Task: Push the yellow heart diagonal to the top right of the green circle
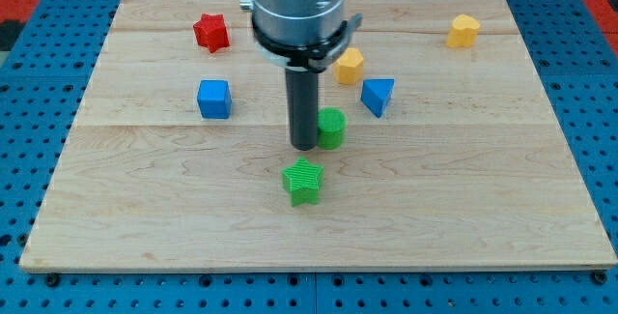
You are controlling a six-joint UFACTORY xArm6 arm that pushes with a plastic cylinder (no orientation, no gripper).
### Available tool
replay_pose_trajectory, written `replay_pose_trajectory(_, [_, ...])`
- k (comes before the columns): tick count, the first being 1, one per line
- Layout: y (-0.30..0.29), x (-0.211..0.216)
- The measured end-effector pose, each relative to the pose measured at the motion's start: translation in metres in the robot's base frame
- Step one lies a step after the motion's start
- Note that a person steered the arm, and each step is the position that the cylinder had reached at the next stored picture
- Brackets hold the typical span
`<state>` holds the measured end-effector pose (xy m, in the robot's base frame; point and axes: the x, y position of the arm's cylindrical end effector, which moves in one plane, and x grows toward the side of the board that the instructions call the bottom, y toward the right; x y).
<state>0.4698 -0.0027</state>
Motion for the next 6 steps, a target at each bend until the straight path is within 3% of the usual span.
replay_pose_trajectory(2, [-0.004, -0.046])
replay_pose_trajectory(4, [0.028, -0.013])
replay_pose_trajectory(5, [-0.030, -0.038])
replay_pose_trajectory(6, [-0.085, -0.029])
